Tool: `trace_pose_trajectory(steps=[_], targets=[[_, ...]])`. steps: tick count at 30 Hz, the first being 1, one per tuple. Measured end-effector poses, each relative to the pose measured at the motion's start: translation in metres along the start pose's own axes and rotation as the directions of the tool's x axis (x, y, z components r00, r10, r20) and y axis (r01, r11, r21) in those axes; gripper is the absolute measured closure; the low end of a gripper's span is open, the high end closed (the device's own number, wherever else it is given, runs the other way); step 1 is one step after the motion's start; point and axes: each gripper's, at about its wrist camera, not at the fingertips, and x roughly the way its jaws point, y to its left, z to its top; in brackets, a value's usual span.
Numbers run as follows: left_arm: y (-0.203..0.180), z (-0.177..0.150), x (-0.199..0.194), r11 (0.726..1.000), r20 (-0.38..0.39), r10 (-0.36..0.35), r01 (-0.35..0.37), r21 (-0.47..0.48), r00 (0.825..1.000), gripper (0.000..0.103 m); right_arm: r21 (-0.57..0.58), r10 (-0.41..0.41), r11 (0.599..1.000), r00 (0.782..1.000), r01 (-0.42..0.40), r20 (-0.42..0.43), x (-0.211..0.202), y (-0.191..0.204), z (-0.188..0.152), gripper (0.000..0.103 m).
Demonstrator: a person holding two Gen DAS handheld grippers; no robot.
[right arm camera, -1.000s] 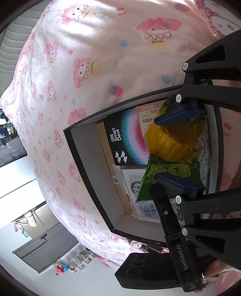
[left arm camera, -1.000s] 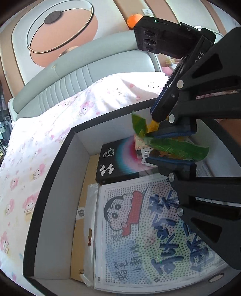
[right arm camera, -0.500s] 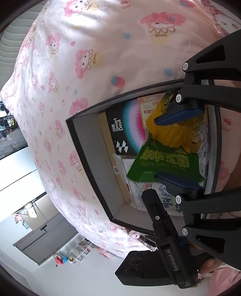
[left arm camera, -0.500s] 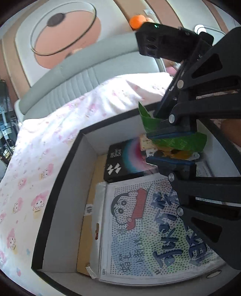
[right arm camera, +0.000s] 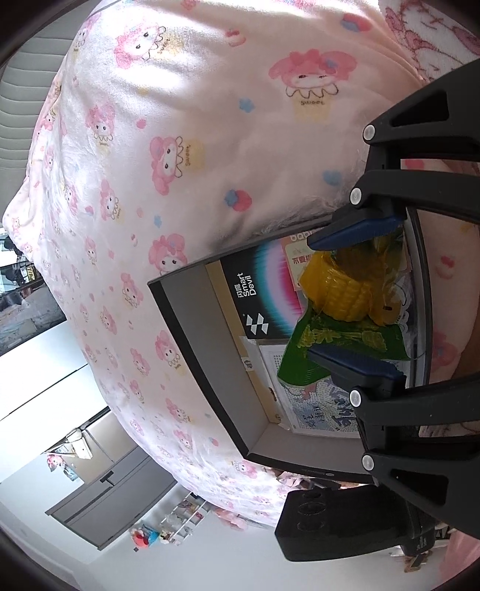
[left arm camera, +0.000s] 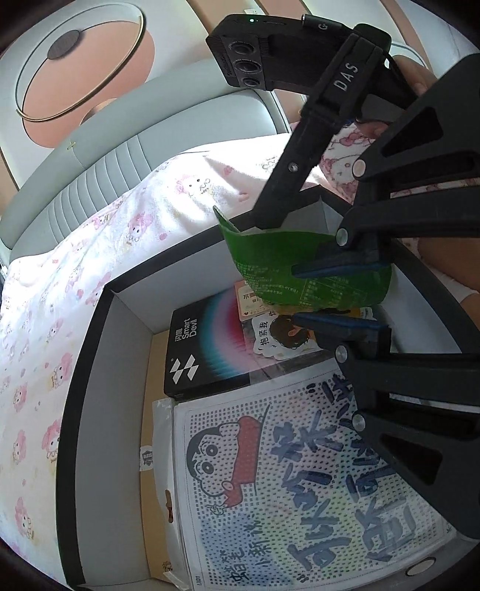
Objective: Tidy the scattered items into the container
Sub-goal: 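Open both grippers and lift them out of the box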
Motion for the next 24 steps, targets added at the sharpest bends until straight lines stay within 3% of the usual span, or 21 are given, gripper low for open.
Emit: trace_pose_trajectory(steps=[5, 12, 17, 20, 24], targets=[[-0.006, 0.0, -0.016, 1.0, 0.052, 0.009, -0.01, 0.018, 0.999, 0.086, -0.035, -0.026, 0.999, 0.998, 0.025, -0.048, 0.013, 0.01, -0.01, 0.054], [-0.043, -0.002, -0.032, 0.991, 0.1, 0.028, -0.041, 0.131, 0.995, 0.087, -0.095, -0.066, 0.993, 0.998, 0.067, 0.004, -0.007, 0.028, -0.015, 0.054], [-0.079, -0.014, -0.056, 0.969, 0.129, 0.092, -0.118, 0.215, 0.987, 0.087, -0.126, -0.056, 0.99, 0.997, 0.063, 0.057, -0.035, 0.038, -0.017, 0.054], [-0.1, -0.023, -0.074, 0.946, 0.188, 0.163, -0.208, 0.248, 0.969, 0.087, -0.142, -0.04, 0.988, 0.996, 0.051, 0.084, -0.052, 0.044, -0.019, 0.054], [-0.114, -0.034, -0.095, 0.939, 0.229, 0.194, -0.248, 0.237, 0.954, 0.087, -0.184, -0.012, 0.982, 0.993, 0.034, 0.121, -0.073, 0.056, -0.021, 0.054]])
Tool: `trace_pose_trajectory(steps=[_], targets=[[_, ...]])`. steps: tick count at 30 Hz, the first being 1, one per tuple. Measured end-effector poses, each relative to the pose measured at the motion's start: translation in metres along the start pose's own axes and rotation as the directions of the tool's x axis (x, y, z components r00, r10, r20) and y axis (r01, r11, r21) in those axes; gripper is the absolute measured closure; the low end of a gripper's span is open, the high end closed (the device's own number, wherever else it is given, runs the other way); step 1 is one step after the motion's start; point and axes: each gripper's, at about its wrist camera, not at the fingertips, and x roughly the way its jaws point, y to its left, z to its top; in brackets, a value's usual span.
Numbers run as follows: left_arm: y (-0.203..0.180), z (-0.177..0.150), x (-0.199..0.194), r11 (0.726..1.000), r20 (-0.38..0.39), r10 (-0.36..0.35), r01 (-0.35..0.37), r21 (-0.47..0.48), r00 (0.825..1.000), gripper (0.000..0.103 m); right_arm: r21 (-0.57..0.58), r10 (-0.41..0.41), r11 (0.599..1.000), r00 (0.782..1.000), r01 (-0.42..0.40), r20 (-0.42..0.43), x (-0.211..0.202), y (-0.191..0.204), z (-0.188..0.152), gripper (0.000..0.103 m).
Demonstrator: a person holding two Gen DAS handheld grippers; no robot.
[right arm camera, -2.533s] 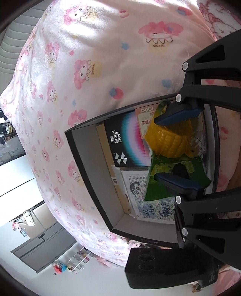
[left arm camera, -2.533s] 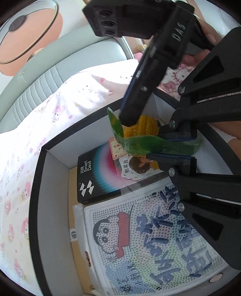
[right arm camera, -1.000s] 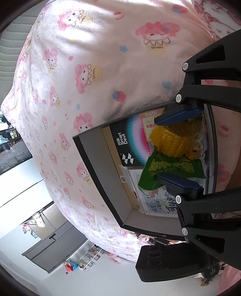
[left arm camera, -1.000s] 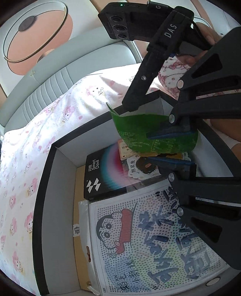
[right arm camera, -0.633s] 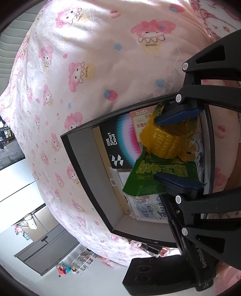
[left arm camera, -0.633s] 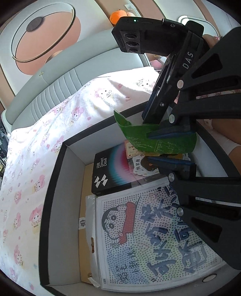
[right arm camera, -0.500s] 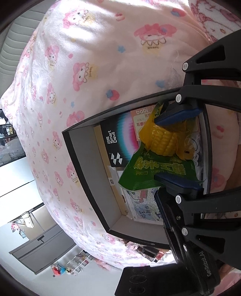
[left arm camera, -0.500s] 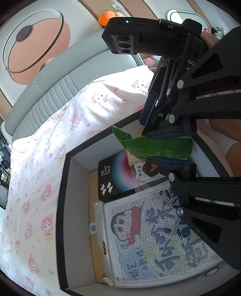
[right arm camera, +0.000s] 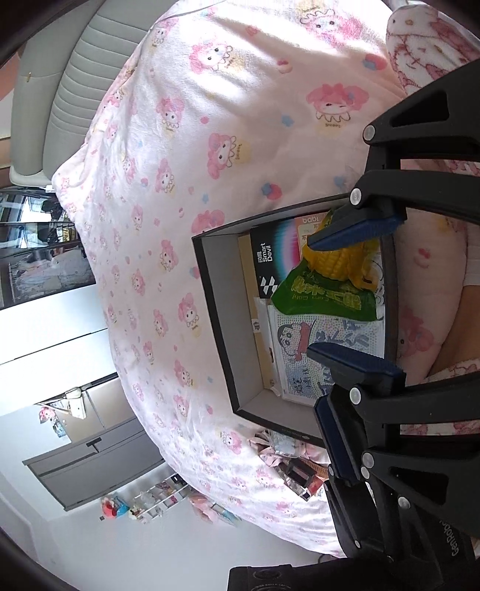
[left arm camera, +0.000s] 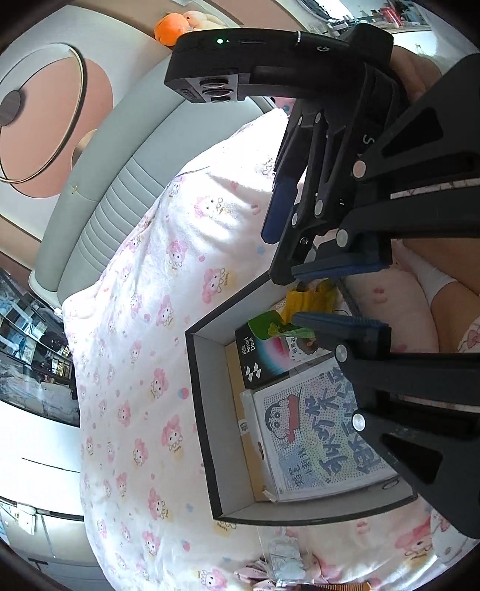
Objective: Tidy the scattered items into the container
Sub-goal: 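Open both grippers and lift them out of the box, then reach the right gripper to the black mirror frame and grasp it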
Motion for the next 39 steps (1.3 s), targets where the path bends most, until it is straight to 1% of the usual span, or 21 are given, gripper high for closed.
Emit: trace_pose_trajectory(steps=[4, 8, 11, 14, 16, 18, 20, 21, 25, 26, 28, 29, 31, 32, 33, 34, 35, 36, 37, 38, 39], targets=[[-0.003, -0.005, -0.023, 0.998, 0.029, 0.062, -0.061, -0.017, 0.998, 0.087, -0.036, 0.02, 0.999, 1.0, -0.019, 0.02, -0.013, 0.016, 0.0, 0.054], [0.003, -0.016, -0.047, 0.991, 0.057, 0.13, -0.128, -0.036, 0.99, 0.086, -0.084, 0.061, 0.995, 0.998, -0.059, 0.015, -0.017, 0.039, -0.003, 0.054], [0.016, -0.026, -0.062, 0.983, 0.063, 0.17, -0.165, -0.077, 0.983, 0.085, -0.128, 0.093, 0.987, 0.996, -0.092, 0.001, -0.015, 0.059, -0.007, 0.054], [0.035, -0.037, -0.077, 0.971, 0.063, 0.216, -0.208, -0.119, 0.974, 0.085, -0.161, 0.14, 0.976, 0.989, -0.146, -0.045, -0.003, 0.083, -0.01, 0.054], [0.052, -0.044, -0.092, 0.96, 0.071, 0.247, -0.235, -0.15, 0.966, 0.084, -0.182, 0.178, 0.965, 0.981, -0.191, -0.082, 0.007, 0.102, -0.013, 0.054], [0.074, -0.05, -0.108, 0.945, 0.079, 0.284, -0.265, -0.194, 0.956, 0.08, -0.211, 0.234, 0.944, 0.965, -0.254, -0.117, 0.019, 0.127, -0.014, 0.054], [0.097, -0.058, -0.124, 0.925, 0.087, 0.323, -0.295, -0.24, 0.942, 0.072, -0.239, 0.279, 0.92, 0.948, -0.31, -0.153, 0.032, 0.154, -0.014, 0.054], [0.108, -0.061, -0.132, 0.916, 0.088, 0.336, -0.303, -0.263, 0.938, 0.072, -0.252, 0.294, 0.91, 0.941, -0.329, -0.169, 0.038, 0.169, -0.015, 0.054], [0.148, -0.078, -0.155, 0.883, 0.11, 0.383, -0.329, -0.335, 0.917, 0.072, -0.3, 0.323, 0.871, 0.914, -0.389, -0.247, 0.065, 0.223, -0.022, 0.054], [0.158, -0.082, -0.159, 0.875, 0.11, 0.388, -0.328, -0.355, 0.915, 0.072, -0.311, 0.323, 0.864, 0.91, -0.396, -0.26, 0.07, 0.235, -0.023, 0.054], [0.178, -0.089, -0.165, 0.863, 0.106, 0.382, -0.313, -0.396, 0.918, 0.072, -0.331, 0.326, 0.851, 0.904, -0.408, -0.276, 0.079, 0.254, -0.026, 0.054], [0.188, -0.092, -0.168, 0.852, 0.103, 0.392, -0.319, -0.415, 0.914, 0.072, -0.335, 0.332, 0.844, 0.899, -0.418, -0.285, 0.083, 0.261, -0.026, 0.054], [0.206, -0.099, -0.171, 0.822, 0.091, 0.424, -0.341, -0.456, 0.901, 0.072, -0.328, 0.361, 0.826, 0.877, -0.459, -0.318, 0.093, 0.274, -0.027, 0.054], [0.218, -0.104, -0.171, 0.801, 0.081, 0.435, -0.345, -0.489, 0.897, 0.072, -0.328, 0.37, 0.817, 0.867, -0.475, -0.333, 0.098, 0.279, -0.026, 0.054], [0.232, -0.11, -0.171, 0.777, 0.067, 0.438, -0.341, -0.529, 0.896, 0.072, -0.346, 0.364, 0.809, 0.867, -0.476, -0.341, 0.102, 0.282, -0.025, 0.054], [0.245, -0.118, -0.169, 0.747, 0.044, 0.447, -0.346, -0.568, 0.893, 0.072, -0.374, 0.335, 0.815, 0.886, -0.443, -0.319, 0.106, 0.281, -0.021, 0.054], [0.256, -0.128, -0.167, 0.719, 0.017, 0.463, -0.365, -0.591, 0.886, 0.072, -0.389, 0.291, 0.836, 0.913, -0.388, -0.286, 0.109, 0.276, -0.017, 0.054], [0.265, -0.137, -0.164, 0.7, -0.006, 0.476, -0.383, -0.603, 0.88, 0.072, -0.383, 0.242, 0.861, 0.932, -0.335, -0.271, 0.116, 0.269, -0.012, 0.054], [0.276, -0.146, -0.16, 0.684, -0.028, 0.476, -0.389, -0.617, 0.879, 0.072, -0.366, 0.213, 0.877, 0.935, -0.311, -0.284, 0.124, 0.263, -0.008, 0.054], [0.286, -0.154, -0.156, 0.671, -0.046, 0.463, -0.384, -0.634, 0.885, 0.072, -0.346, 0.207, 0.884, 0.928, -0.313, -0.309, 0.133, 0.258, -0.006, 0.054], [0.296, -0.159, -0.152, 0.661, -0.053, 0.446, -0.368, -0.654, 0.894, 0.072, -0.333, 0.219, 0.883, 0.918, -0.331, -0.331, 0.14, 0.257, -0.005, 0.054]])
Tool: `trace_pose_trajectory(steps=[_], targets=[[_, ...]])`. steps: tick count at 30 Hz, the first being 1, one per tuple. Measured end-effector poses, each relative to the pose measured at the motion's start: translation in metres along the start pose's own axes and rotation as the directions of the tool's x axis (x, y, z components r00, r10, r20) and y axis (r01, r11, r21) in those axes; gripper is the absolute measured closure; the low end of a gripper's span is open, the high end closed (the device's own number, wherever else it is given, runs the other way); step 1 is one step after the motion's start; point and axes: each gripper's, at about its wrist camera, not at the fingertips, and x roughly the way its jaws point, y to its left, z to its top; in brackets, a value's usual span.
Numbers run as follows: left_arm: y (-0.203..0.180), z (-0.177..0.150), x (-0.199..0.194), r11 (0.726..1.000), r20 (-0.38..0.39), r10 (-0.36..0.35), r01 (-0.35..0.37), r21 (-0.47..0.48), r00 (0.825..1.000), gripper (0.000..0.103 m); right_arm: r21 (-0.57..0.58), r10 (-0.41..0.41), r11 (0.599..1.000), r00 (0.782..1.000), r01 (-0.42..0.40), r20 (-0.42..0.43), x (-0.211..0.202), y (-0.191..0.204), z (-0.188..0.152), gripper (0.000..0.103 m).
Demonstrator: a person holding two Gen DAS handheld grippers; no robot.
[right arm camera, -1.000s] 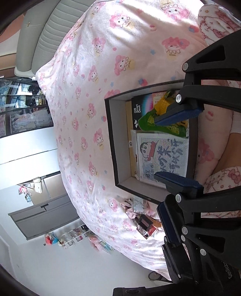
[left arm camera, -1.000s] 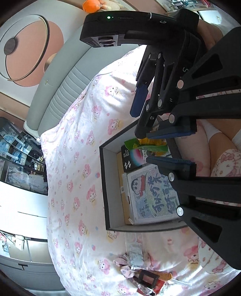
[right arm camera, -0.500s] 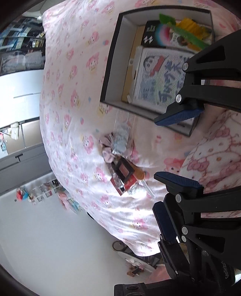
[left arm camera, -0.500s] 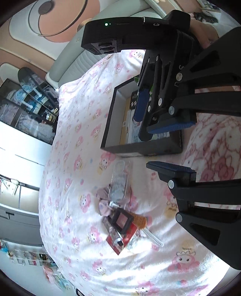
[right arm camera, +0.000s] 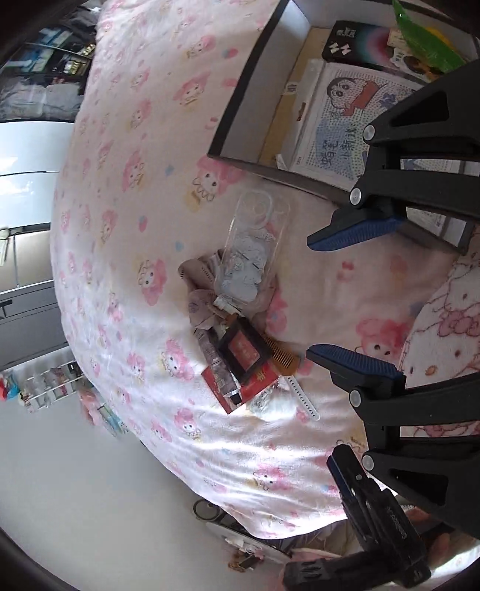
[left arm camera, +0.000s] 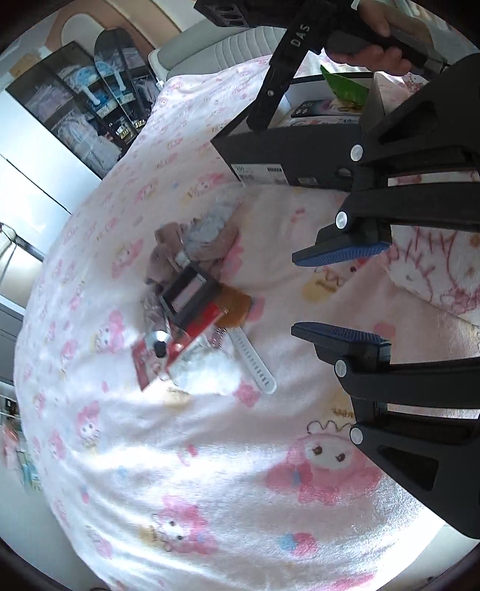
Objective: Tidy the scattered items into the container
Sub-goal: 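Reach the right gripper to the black mirror frame and grasp it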
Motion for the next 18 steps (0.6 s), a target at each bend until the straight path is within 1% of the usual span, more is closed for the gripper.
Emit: trace_pose_trajectory(steps=[2, 5, 7, 9, 11, 12, 14, 16, 18], targets=[[0.01, 0.005, 0.011, 0.999, -0.013, -0.033, 0.033, -0.038, 0.999, 0.072, -0.008, 0.053, 0.999, 0.998, -0.053, -0.025, 0.013, 0.002, 0.003, 0.054], [0.01, 0.022, 0.023, 0.996, 0.016, -0.069, 0.07, -0.05, 0.997, 0.072, 0.025, 0.119, 0.993, 0.99, -0.117, -0.071, 0.039, 0.009, 0.013, 0.054], [0.007, 0.037, 0.034, 0.995, 0.031, -0.079, 0.081, -0.053, 0.996, 0.072, 0.052, 0.137, 0.99, 0.987, -0.133, -0.088, 0.059, 0.013, 0.024, 0.054], [0.006, 0.053, 0.047, 0.993, 0.036, -0.09, 0.092, -0.068, 0.995, 0.072, 0.079, 0.115, 0.991, 0.988, -0.107, -0.106, 0.082, 0.016, 0.038, 0.054], [0.005, 0.068, 0.059, 0.991, 0.04, -0.102, 0.105, -0.083, 0.994, 0.072, 0.089, 0.126, 0.989, 0.984, -0.115, -0.124, 0.105, 0.019, 0.052, 0.054], [0.007, 0.075, 0.064, 0.989, 0.04, -0.103, 0.107, -0.099, 0.994, 0.072, 0.091, 0.13, 0.989, 0.982, -0.118, -0.138, 0.115, 0.02, 0.058, 0.054], [0.015, 0.088, 0.074, 0.983, 0.037, -0.101, 0.105, -0.15, 0.994, 0.073, 0.094, 0.108, 0.991, 0.979, -0.093, -0.174, 0.138, 0.022, 0.067, 0.054], [0.021, 0.098, 0.081, 0.981, 0.044, -0.086, 0.093, -0.171, 0.995, 0.073, 0.107, 0.087, 0.992, 0.973, -0.065, -0.216, 0.159, 0.021, 0.07, 0.054], [0.026, 0.107, 0.09, 0.982, 0.04, -0.057, 0.063, -0.179, 0.998, 0.073, 0.137, 0.093, 0.989, 0.964, -0.06, -0.248, 0.177, 0.021, 0.07, 0.054]])
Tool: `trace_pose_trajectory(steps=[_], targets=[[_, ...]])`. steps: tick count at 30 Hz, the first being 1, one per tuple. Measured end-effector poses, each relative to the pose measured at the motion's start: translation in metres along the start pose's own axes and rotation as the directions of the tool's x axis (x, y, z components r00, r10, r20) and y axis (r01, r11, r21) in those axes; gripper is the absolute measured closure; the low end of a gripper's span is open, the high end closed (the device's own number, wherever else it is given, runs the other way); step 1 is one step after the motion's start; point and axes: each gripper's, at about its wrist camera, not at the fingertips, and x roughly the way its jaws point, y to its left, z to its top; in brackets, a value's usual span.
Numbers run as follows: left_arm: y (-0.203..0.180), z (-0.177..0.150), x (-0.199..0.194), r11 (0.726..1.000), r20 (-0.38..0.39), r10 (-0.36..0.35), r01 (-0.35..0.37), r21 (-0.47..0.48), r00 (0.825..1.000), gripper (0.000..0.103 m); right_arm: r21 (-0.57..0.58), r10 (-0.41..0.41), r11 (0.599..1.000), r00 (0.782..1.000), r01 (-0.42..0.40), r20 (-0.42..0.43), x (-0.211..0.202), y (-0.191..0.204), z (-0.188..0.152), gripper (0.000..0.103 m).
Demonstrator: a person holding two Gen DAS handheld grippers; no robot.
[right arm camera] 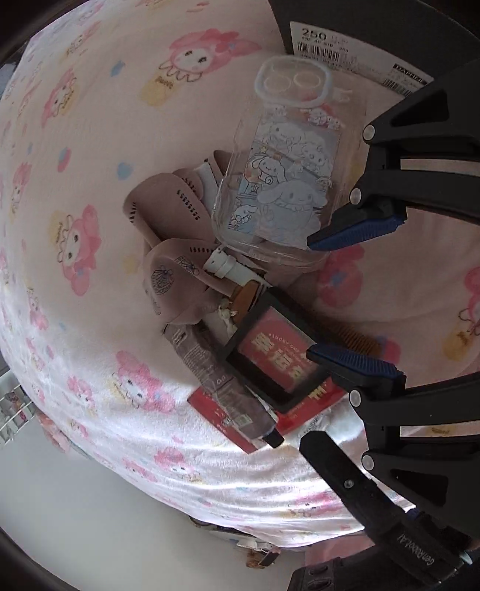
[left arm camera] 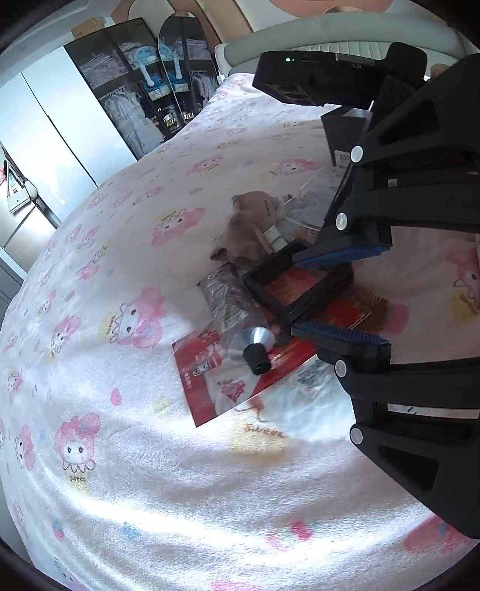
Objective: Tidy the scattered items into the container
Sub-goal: 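Reach the right gripper to the black mirror frame and grasp it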
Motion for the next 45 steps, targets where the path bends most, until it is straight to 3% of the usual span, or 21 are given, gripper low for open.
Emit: trace_pose_trajectory(steps=[4, 6, 8, 10, 13, 17, 20, 24, 26, 30, 34, 36, 38, 41, 43, 45], targets=[[0.008, 0.01, 0.019, 0.998, -0.025, 0.062, -0.062, -0.003, 0.998, 0.073, 0.007, 0.027, 1.0, 0.999, -0.027, -0.018, 0.019, -0.001, 0.005, 0.054], [0.014, 0.01, 0.028, 0.999, -0.073, 0.01, -0.012, -0.035, 0.997, 0.075, 0.014, 0.057, 0.998, 0.998, -0.056, -0.013, 0.02, -0.002, 0.006, 0.059], [0.016, 0.006, 0.035, 0.995, -0.132, -0.064, 0.054, -0.079, 0.989, 0.089, 0.03, 0.101, 0.994, 0.995, -0.101, -0.024, 0.019, -0.003, 0.006, 0.069], [0.006, -0.001, 0.033, 0.998, -0.142, -0.052, 0.047, -0.038, 0.989, 0.096, 0.044, 0.153, 0.987, 0.988, -0.152, -0.032, 0.015, -0.002, 0.001, 0.071], [-0.012, -0.02, 0.024, 0.998, -0.162, -0.043, 0.05, 0.04, 0.986, 0.099, 0.01, 0.16, 0.987, 0.987, -0.159, -0.02, 0.001, 0.005, -0.016, 0.076], [-0.016, -0.039, 0.009, 0.997, -0.168, -0.035, 0.047, 0.066, 0.985, 0.099, -0.01, 0.123, 0.992, 0.992, -0.123, 0.007, -0.021, 0.005, -0.038, 0.077], [-0.005, -0.028, 0.006, 0.999, -0.155, -0.014, 0.02, 0.039, 0.988, 0.099, 0.014, 0.08, 0.997, 0.996, -0.08, 0.043, -0.031, -0.001, -0.036, 0.077], [0.001, -0.002, 0.003, 1.0, -0.106, -0.01, 0.011, 0.009, 0.994, 0.096, 0.129, 0.16, 0.978, 0.987, -0.163, 0.034, -0.028, -0.027, -0.028, 0.077], [-0.004, 0.009, 0.01, 1.0, -0.097, -0.01, 0.013, 0.025, 0.995, 0.083, 0.148, 0.165, 0.975, 0.986, -0.167, 0.031, -0.024, -0.031, -0.025, 0.077], [-0.011, 0.022, 0.041, 0.998, -0.114, 0.053, -0.048, 0.047, 0.992, 0.077, 0.142, 0.232, 0.963, 0.973, -0.231, 0.009, -0.011, -0.023, -0.02, 0.076], [-0.017, 0.023, 0.06, 0.992, -0.134, 0.101, -0.09, 0.083, 0.986, 0.079, 0.176, 0.223, 0.96, 0.975, -0.219, -0.003, 0.002, -0.029, -0.012, 0.075], [-0.023, 0.019, 0.057, 0.99, -0.157, 0.1, -0.083, 0.113, 0.982, 0.086, 0.177, 0.216, 0.962, 0.976, -0.209, -0.016, 0.006, -0.026, -0.008, 0.075], [-0.025, 0.007, 0.052, 0.99, -0.2, 0.088, -0.064, 0.123, 0.976, 0.091, 0.158, 0.233, 0.961, 0.972, -0.229, -0.008, 0.003, -0.026, -0.011, 0.073], [-0.034, -0.023, 0.04, 0.978, -0.241, 0.127, -0.08, 0.194, 0.962, 0.091, 0.144, 0.202, 0.969, 0.979, -0.201, 0.004, -0.007, -0.029, -0.023, 0.073], [-0.038, -0.036, 0.03, 0.973, -0.242, 0.112, -0.057, 0.222, 0.964, 0.091, 0.137, 0.183, 0.974, 0.983, -0.182, 0.004, -0.016, -0.03, -0.033, 0.073], [-0.037, -0.035, 0.024, 0.971, -0.195, 0.123, -0.078, 0.225, 0.973, 0.091, 0.113, 0.153, 0.982, 0.988, -0.153, 0.007, -0.024, -0.031, -0.041, 0.073]])
